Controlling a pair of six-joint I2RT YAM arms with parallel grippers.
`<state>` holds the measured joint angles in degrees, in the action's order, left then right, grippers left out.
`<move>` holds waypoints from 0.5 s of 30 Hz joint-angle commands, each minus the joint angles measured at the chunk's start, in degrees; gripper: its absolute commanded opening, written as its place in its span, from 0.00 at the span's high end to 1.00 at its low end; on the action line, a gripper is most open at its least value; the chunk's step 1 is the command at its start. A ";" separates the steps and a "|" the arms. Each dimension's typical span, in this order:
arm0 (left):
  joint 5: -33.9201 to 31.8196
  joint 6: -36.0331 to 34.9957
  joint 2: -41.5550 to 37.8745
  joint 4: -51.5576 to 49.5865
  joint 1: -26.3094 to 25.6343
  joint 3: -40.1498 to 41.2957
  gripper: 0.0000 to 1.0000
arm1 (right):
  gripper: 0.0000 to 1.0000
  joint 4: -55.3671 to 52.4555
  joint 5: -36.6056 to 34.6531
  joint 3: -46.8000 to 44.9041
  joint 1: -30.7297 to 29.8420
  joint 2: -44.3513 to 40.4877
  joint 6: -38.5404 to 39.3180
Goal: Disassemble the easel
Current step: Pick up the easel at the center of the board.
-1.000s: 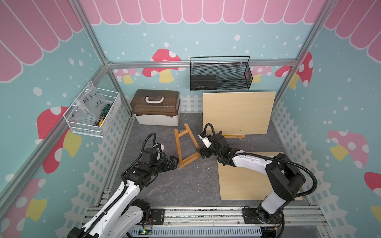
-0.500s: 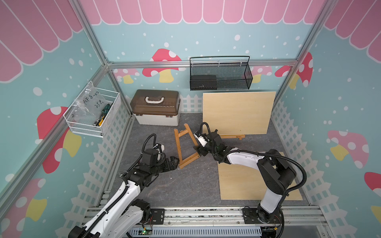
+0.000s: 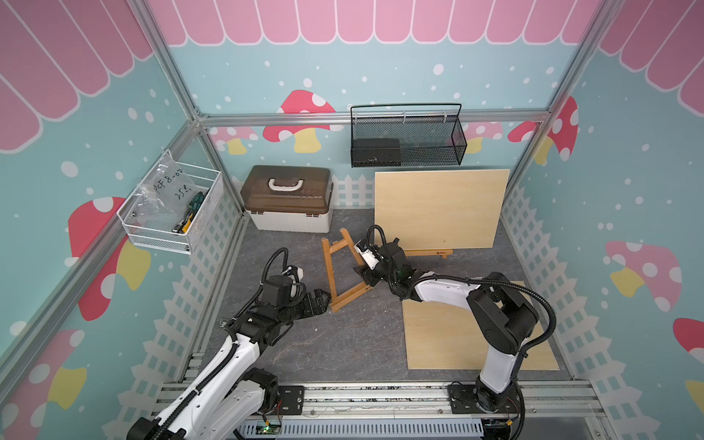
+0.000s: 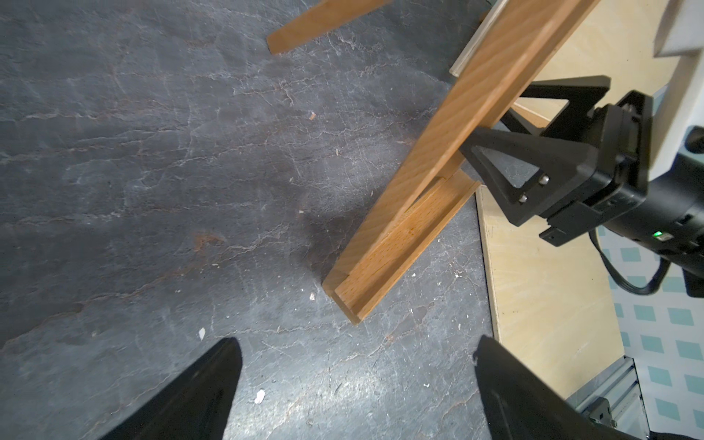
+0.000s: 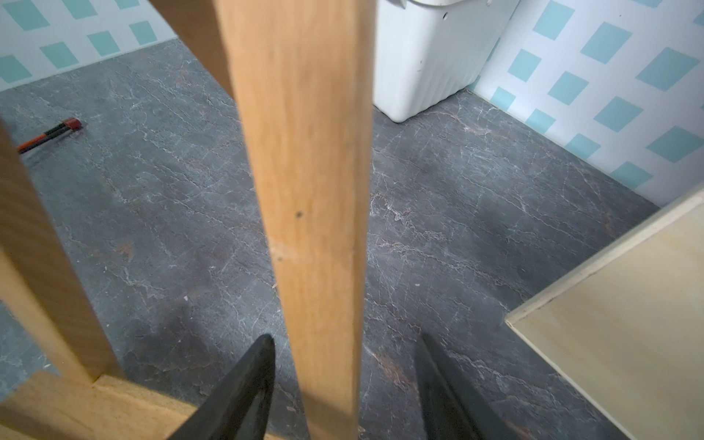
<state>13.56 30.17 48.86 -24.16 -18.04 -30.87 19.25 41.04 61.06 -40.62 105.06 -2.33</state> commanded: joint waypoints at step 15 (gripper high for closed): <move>0.35 -0.20 -0.43 1.39 0.73 1.06 0.02 | 0.63 1.85 1.85 1.43 -0.42 1.20 -0.37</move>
<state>13.58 30.17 48.86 -23.79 -17.72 -30.76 19.62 43.16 61.08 -40.62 105.06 -3.09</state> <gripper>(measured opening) 0.985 0.380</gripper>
